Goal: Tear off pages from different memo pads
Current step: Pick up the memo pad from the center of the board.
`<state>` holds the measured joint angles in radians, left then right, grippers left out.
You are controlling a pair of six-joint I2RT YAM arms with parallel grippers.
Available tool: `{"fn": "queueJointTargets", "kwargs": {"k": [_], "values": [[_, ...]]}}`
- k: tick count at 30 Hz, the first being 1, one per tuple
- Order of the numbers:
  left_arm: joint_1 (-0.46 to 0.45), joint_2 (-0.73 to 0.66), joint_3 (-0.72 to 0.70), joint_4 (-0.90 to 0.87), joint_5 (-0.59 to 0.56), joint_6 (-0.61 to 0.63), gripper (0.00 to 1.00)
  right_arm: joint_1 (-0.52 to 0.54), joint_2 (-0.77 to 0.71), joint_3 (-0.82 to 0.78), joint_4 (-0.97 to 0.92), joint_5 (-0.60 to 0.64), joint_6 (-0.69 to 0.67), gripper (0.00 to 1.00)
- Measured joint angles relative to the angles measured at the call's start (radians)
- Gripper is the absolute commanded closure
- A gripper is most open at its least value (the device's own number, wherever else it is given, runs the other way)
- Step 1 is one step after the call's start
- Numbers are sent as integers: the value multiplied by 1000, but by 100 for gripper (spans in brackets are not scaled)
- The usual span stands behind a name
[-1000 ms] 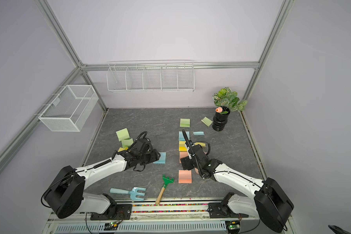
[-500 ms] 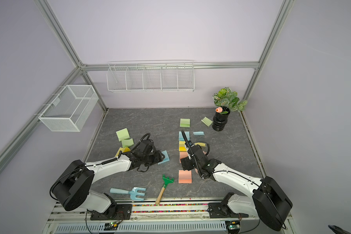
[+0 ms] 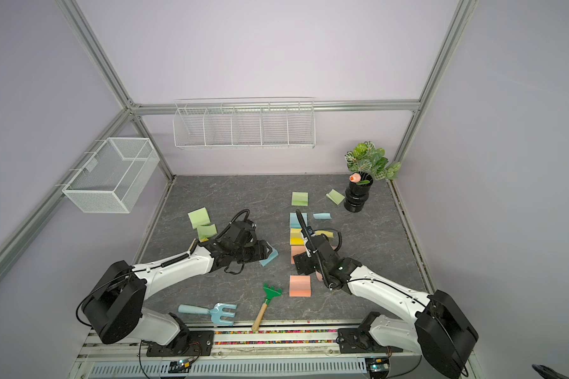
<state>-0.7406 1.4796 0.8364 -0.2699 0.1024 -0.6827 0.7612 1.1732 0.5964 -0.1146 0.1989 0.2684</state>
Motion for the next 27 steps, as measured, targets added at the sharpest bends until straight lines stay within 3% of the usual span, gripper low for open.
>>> {"fn": "queueJointTargets", "kwargs": {"k": [11,27], "values": [[0,59,27,-129,-34,192,26,0,25,0,0,-5,0,11],[0,113,63,-133,-70,217,26,0,39,0,0,-10,-5,11]]}}
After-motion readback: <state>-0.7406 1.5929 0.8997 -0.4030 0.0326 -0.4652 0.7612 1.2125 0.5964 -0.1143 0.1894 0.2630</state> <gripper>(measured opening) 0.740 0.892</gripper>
